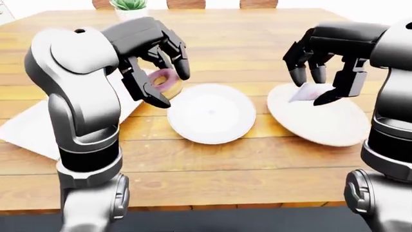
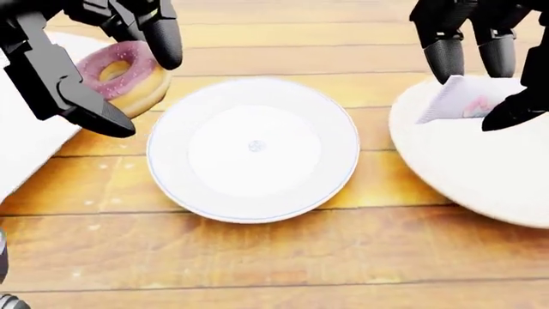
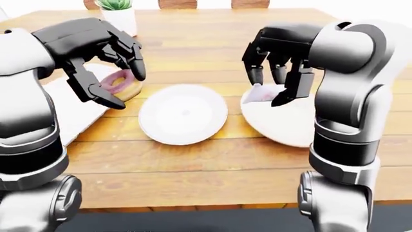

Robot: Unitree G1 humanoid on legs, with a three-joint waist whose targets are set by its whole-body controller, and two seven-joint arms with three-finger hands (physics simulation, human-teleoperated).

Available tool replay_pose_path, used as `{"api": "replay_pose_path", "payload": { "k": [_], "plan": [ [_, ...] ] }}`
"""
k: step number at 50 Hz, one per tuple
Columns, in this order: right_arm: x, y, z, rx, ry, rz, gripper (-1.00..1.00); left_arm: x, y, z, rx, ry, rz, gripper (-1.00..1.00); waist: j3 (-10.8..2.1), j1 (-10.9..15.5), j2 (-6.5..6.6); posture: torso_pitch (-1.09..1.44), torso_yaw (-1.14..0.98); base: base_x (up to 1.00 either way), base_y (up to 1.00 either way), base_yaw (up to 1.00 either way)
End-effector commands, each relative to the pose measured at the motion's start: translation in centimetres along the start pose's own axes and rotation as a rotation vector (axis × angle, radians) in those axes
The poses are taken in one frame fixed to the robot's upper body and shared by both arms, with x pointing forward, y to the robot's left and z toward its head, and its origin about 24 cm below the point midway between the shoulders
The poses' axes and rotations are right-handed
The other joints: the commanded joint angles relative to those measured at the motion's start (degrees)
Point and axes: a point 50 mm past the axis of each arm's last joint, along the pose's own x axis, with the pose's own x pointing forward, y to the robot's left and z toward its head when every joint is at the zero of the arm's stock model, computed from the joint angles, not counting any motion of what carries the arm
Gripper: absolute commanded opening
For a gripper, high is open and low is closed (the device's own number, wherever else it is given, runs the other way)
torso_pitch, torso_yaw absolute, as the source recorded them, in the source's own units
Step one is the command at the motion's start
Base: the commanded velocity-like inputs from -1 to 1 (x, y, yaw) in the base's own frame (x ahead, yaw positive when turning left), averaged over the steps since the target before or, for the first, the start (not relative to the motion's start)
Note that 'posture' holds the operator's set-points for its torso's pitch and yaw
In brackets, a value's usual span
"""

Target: Move the dessert items from the plate to the tray.

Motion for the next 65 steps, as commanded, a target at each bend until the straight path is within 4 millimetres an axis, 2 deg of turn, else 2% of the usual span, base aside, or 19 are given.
{"api": "replay_pose_path", "payload": {
  "k": [1, 5, 9, 11, 17, 21, 23, 24, 25, 28, 32, 34, 37, 42, 44, 49, 58, 62, 65],
  "plan": [
    [-0.88, -1.23, 0.79, -0.032, -0.02, -0.077, -0.88, -1.18, 1.48, 0.65, 0.023, -0.019, 0.095, -0.4, -1.5, 0.65, -0.31, 0.0, 0.0, 0.0, 0.47, 0.0],
    [-0.86, -1.28, 0.83, -0.034, -0.019, -0.077, -0.88, -1.24, 1.6, 0.69, 0.024, -0.02, 0.096, -0.4, -0.22, 0.8, 2.57, 0.0, 0.0, 0.0, 0.47, 0.0],
    [-0.84, -1.14, 0.84, -0.029, -0.02, -0.073, -0.88, -1.24, 1.51, 0.56, 0.024, -0.018, 0.094, -0.4, -2.31, 0.08, 7.83, 0.0, 0.0, 0.0, 0.62, 0.0],
    [-0.81, -1.1, 0.76, -0.029, -0.019, -0.073, -0.87, -1.3, 1.56, 0.65, 0.025, -0.019, 0.094, -0.4, -0.53, 0.58, 6.82, 0.0, 0.0, 0.0, 0.62, 0.0],
    [-0.96, -1.21, 0.85, -0.027, -0.022, -0.075, -0.87, -1.49, 1.63, 0.78, 0.027, -0.021, 0.094, -0.4, 0.12, 0.33, 3.52, 0.0, 0.0, 0.0, 0.62, 0.0],
    [-0.89, -1.04, 0.86, -0.025, -0.022, -0.074, -0.87, -1.4, 1.43, 0.63, 0.03, -0.019, 0.09, -0.41, 0.03, 0.5, 1.74, 0.0, 0.0, 0.0, 0.62, 0.0],
    [-0.83, -1.01, 0.88, -0.024, -0.023, -0.073, -0.87, -1.4, 1.38, 0.62, 0.029, -0.019, 0.089, -0.41, -0.91, 0.68, -0.73, 0.0, 0.0, 0.0, 0.62, 0.0],
    [-0.78, -0.96, 0.88, -0.024, -0.023, -0.072, -0.87, -1.36, 1.35, 0.58, 0.029, -0.019, 0.088, -0.4, -0.41, 0.13, 1.15, 0.0, 0.0, 0.0, 0.62, 0.0],
    [-0.75, -0.94, 0.87, -0.024, -0.023, -0.072, -0.87, -1.29, 1.34, 0.5, 0.029, -0.018, 0.088, -0.41, -1.02, 0.59, -0.22, 0.0, 0.0, 0.0, 0.61, 0.0],
    [-0.68, -0.9, 0.9, -0.023, -0.024, -0.071, -0.88, -1.31, 1.34, 0.47, 0.029, -0.017, 0.088, -0.41, -2.34, 1.33, -0.35, 0.0, 0.0, 0.0, 0.62, 0.0],
    [-0.8, -1.03, 0.96, -0.025, -0.023, -0.071, -0.87, -1.47, 1.46, 0.53, 0.03, -0.018, 0.089, -0.41, -0.87, 0.81, 3.16, 0.0, 0.0, 0.0, 0.62, 0.0],
    [-0.83, -1.14, 1.03, -0.026, -0.024, -0.072, -0.87, -1.52, 1.54, 0.59, 0.031, -0.018, 0.09, -0.41, -1.6, 0.77, 7.73, 0.0, 0.0, 0.0, 0.62, 0.0],
    [-0.76, -1.16, 1.07, -0.025, -0.025, -0.072, -0.87, -1.55, 1.55, 0.54, 0.03, -0.018, 0.091, -0.41, -0.38, 1.14, 6.9, 0.0, 0.0, 0.0, 0.62, 0.0],
    [-0.77, -1.32, 1.14, -0.025, -0.025, -0.075, -0.87, -1.55, 1.54, 0.58, 0.029, -0.022, 0.089, -0.4, -0.85, 1.08, 4.53, 0.0, 0.0, 0.0, 0.62, 0.0],
    [-0.66, -1.33, 1.06, -0.014, -0.023, -0.079, -0.83, -1.54, 1.43, 0.5, 0.03, -0.021, 0.086, -0.4, 0.16, 1.11, 2.61, 0.0, 0.0, 0.0, 0.23, 0.0],
    [-0.68, -1.28, 1.08, -0.006, -0.026, -0.082, -0.8, -1.45, 1.25, 0.53, 0.032, -0.022, 0.081, -0.4, -0.03, 0.74, 4.2, 0.0, 0.0, 0.0, 0.0, 0.0],
    [-0.62, -1.14, 1.15, 0.0, -0.032, -0.083, -0.8, -1.48, 1.21, 0.55, 0.033, -0.023, 0.08, -0.41, 1.31, 1.71, 2.29, 0.0, 0.0, 0.0, 0.0, 0.0],
    [-0.36, -0.95, 1.21, -0.001, -0.037, -0.078, -0.82, -1.49, 1.27, 0.51, 0.034, -0.023, 0.079, -0.4, 0.77, 2.65, -0.08, 0.0, 0.0, 0.0, 0.0, 0.0],
    [-0.22, -1.47, 1.66, 0.005, -0.049, -0.096, -0.83, -1.56, 1.38, 0.6, 0.034, -0.025, 0.082, -0.41, 0.74, 2.68, 0.7, 0.0, 0.0, 0.0, 0.0, 0.0]
  ]
}}
